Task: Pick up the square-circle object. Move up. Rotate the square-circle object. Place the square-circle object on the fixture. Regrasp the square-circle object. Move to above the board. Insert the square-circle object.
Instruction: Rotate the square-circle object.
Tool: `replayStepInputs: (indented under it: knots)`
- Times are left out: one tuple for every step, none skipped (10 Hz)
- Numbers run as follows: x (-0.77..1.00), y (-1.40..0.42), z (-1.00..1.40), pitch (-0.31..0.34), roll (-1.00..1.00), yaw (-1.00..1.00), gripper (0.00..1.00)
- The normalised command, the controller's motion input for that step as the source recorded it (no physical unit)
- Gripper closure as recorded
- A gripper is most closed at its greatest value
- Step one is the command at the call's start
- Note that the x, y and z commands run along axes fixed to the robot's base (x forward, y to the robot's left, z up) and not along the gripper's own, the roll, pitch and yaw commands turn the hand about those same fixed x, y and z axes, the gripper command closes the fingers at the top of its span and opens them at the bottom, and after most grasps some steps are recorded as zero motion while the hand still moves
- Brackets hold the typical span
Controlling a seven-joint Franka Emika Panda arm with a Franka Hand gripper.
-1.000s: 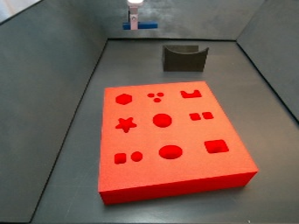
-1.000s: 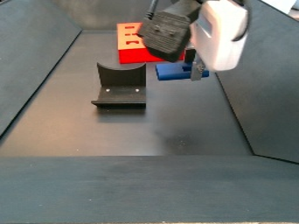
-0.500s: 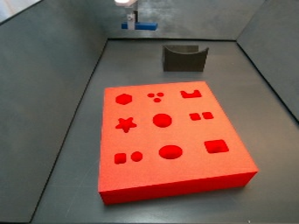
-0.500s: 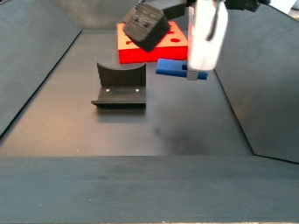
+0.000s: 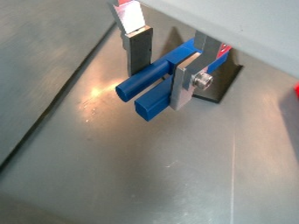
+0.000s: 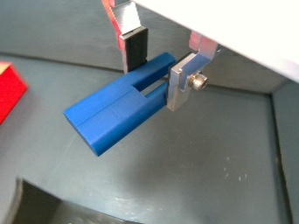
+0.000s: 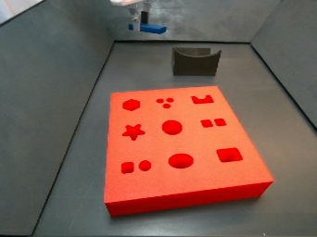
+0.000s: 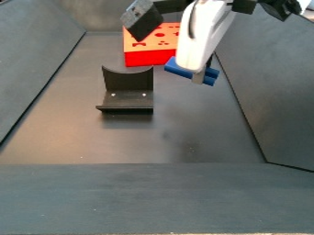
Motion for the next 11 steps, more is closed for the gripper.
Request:
replayStepInputs:
  knots:
    - [0.03, 0.02, 0.00, -0.004, -0.02, -1.00, 1.00]
    - [0.03, 0.02, 0.00, -0.004, -0.02, -1.00, 1.00]
    - [0.03, 0.02, 0.00, -0.005, -0.02, -1.00, 1.00]
    - [0.03, 0.02, 0.00, -0.005, -0.02, -1.00, 1.00]
    - [0.03, 0.02, 0.00, -0.005, -0.02, -1.00, 1.00]
    - [0.03, 0.02, 0.00, -0.006, -0.02, -1.00, 1.00]
    - [0.03, 0.02, 0.00, -0.007, -0.03, -1.00, 1.00]
    - [0.03, 0.02, 0.00, -0.007, -0.03, -1.00, 1.00]
    - [0.03, 0.02, 0.00, -0.008, -0.03, -1.00, 1.00]
    - [0.03, 0.02, 0.00, -0.010, -0.04, -1.00, 1.00]
    - [0.03, 0.02, 0.00, -0.011, -0.04, -1.00, 1.00]
